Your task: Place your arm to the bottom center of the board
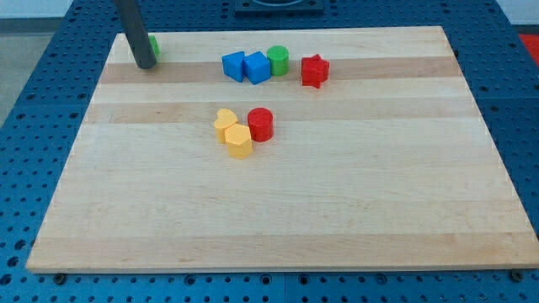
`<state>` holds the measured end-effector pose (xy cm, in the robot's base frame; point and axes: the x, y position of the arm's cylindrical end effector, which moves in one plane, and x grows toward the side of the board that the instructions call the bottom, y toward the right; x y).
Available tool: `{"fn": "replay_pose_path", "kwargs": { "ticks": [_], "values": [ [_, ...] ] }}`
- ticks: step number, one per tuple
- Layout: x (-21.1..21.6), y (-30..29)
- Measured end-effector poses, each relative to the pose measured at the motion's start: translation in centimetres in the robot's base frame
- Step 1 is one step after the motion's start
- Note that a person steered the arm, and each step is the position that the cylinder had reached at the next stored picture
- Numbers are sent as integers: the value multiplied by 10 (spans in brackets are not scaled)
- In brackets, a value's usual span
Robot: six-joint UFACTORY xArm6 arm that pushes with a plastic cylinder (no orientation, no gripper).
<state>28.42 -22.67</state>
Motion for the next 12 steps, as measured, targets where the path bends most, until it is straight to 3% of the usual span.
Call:
{"fn": "replay_pose_path", "kwargs": {
  "ticks": [2, 3, 4, 6, 9, 12],
  "values": [
    [153, -14],
    [254, -13],
    [333, 22],
    [334, 31],
    [334, 221],
    [334, 170]
  ]
}}
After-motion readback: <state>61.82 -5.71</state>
